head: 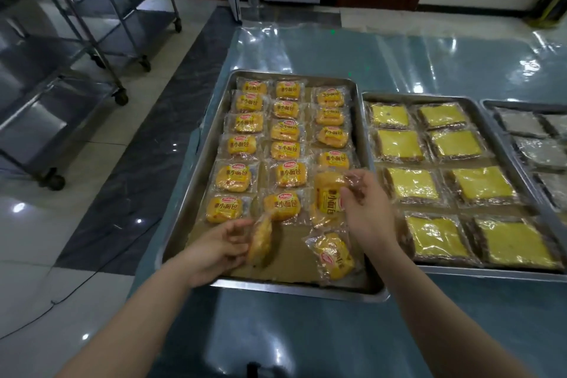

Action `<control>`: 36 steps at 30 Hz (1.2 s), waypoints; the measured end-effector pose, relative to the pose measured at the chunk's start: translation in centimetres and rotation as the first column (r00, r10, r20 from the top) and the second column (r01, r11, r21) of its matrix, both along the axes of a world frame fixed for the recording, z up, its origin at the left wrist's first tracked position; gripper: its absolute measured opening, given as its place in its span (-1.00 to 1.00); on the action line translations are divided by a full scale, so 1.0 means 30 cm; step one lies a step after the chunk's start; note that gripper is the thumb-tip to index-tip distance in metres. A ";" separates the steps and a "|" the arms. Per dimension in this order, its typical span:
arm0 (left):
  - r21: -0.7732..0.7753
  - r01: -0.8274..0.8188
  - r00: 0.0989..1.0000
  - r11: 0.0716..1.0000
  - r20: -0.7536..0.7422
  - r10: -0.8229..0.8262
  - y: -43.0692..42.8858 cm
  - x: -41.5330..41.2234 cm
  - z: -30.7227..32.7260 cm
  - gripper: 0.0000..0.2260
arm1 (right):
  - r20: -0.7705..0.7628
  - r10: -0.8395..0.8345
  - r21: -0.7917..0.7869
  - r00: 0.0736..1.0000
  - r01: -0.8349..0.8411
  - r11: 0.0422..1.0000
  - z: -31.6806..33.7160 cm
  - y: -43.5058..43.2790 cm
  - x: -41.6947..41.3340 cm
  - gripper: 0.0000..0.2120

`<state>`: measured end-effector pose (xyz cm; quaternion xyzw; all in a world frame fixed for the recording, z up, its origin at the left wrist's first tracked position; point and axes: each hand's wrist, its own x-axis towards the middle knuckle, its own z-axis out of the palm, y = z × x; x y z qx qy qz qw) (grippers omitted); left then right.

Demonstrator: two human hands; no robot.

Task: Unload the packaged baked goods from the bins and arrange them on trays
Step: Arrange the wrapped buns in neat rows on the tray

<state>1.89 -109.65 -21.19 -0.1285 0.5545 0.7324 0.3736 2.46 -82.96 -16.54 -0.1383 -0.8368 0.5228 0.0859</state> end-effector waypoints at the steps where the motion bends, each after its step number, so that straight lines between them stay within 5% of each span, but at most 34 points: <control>1: 0.013 -0.057 0.997 0.998 0.053 0.056 -0.023 0.002 0.001 -0.56 | 0.012 0.004 0.008 1.000 -0.004 1.000 0.000 -0.017 -0.013 -0.74; 4: -0.014 -0.224 0.963 0.974 0.151 0.224 -0.084 0.005 0.018 -0.72 | 0.037 0.026 -0.053 0.999 -0.024 0.998 -0.011 -0.069 -0.047 -0.75; 6: -0.041 -0.230 0.958 0.972 0.166 0.234 -0.123 0.003 0.035 -0.59 | 0.082 0.064 -0.057 0.995 -0.059 0.997 -0.021 -0.097 -0.063 -0.75; 11: -0.247 -0.214 0.975 0.945 0.006 0.223 -0.133 0.018 0.041 -0.54 | 0.130 0.126 -0.082 0.983 -0.116 0.990 -0.053 -0.147 -0.080 -0.73; 16: -0.407 -0.289 0.957 0.866 -0.142 0.253 -0.099 0.024 0.019 -0.90 | 0.177 0.132 -0.153 0.975 -0.105 0.983 -0.077 -0.177 -0.071 -0.74; 18: -0.544 -0.269 0.955 0.795 -0.255 0.149 -0.121 0.030 0.011 -0.83 | 0.188 0.228 -0.088 0.955 -0.215 0.973 -0.091 -0.193 -0.059 -0.76; 20: -0.738 -0.275 0.926 0.616 -0.377 -0.038 -0.141 0.037 0.012 -0.79 | 0.248 0.376 0.049 0.893 -0.399 0.915 -0.101 -0.221 -0.041 -0.72; 22: -0.854 -0.293 0.894 0.430 -0.404 -0.194 -0.147 0.046 0.012 -0.75 | 0.314 0.474 0.318 0.822 -0.562 0.764 -0.123 -0.243 -0.021 -0.63; 25: -0.885 -0.396 0.809 0.245 -0.463 -0.363 -0.117 0.073 -0.004 -0.61 | 0.259 0.489 0.670 0.833 -0.519 0.530 -0.158 -0.247 0.019 -0.49; 29: -0.847 -0.490 0.663 0.209 -0.517 -0.542 -0.053 0.089 -0.030 -0.52 | 0.276 0.528 0.657 0.804 -0.558 0.507 -0.212 -0.232 0.072 -0.32; 33: -0.935 -0.307 0.643 0.176 -0.340 -0.686 -0.026 0.031 -0.066 -0.38 | 0.414 0.531 0.588 0.739 -0.663 0.463 -0.246 -0.211 0.067 -0.26; 36: -0.979 -0.165 0.666 0.121 -0.201 -0.718 -0.027 0.008 -0.102 -0.34 | 0.462 0.629 0.557 0.625 -0.757 0.343 -0.235 -0.202 0.058 -0.22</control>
